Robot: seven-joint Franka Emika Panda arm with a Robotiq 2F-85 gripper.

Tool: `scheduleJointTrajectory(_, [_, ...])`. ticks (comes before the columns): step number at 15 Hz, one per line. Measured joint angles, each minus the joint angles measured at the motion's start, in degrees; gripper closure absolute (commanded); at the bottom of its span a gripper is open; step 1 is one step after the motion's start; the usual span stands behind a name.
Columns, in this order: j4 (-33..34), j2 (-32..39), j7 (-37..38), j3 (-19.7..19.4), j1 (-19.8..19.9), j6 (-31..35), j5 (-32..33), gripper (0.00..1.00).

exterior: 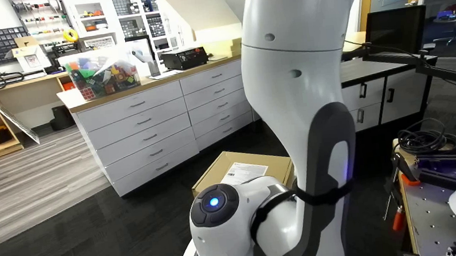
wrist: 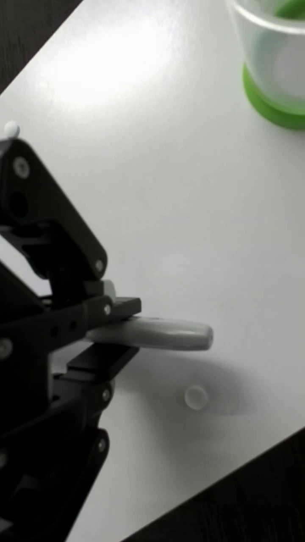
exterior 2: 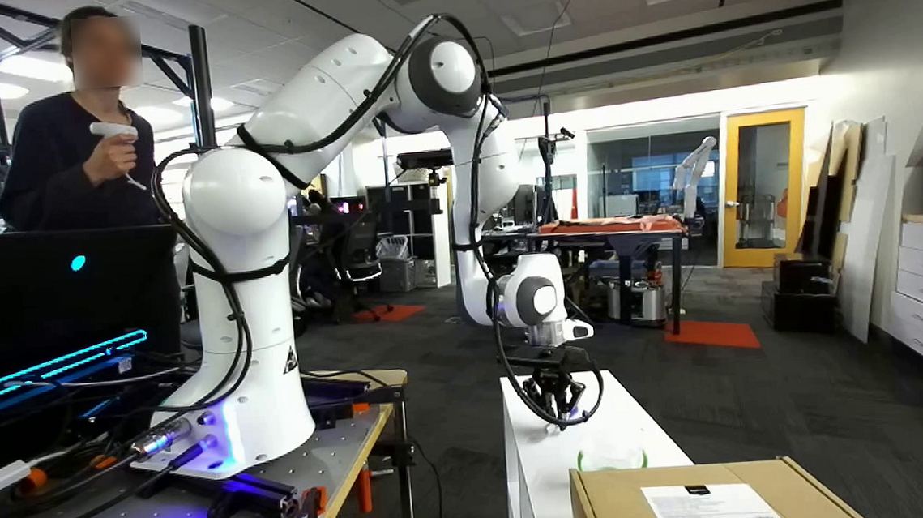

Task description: Put the marker in the cup

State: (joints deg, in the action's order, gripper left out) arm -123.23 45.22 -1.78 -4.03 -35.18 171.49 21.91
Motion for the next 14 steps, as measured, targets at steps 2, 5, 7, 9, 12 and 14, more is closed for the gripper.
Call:
scheduleJointTrajectory(2, [-0.8,-2.1,0.2,-0.7,0.0,-1.8,-0.4,0.95])
scheduleJointTrajectory(5, [-2.2,-6.2,1.1,-1.6,0.0,-5.5,-0.5,0.95])
scheduleJointTrajectory(7, [-3.0,-9.2,2.1,-2.0,0.0,-8.7,-0.3,0.95])
scheduleJointTrajectory(9, [-3.5,-12.2,3.0,-2.1,0.0,-12.3,-0.1,0.95])
scheduleJointTrajectory(12, [-3.7,-15.9,4.0,-2.0,0.2,-18.1,0.6,0.95])
scheduleJointTrajectory(14, [-3.7,-17.7,4.3,-1.3,0.9,-22.2,1.2,0.95])
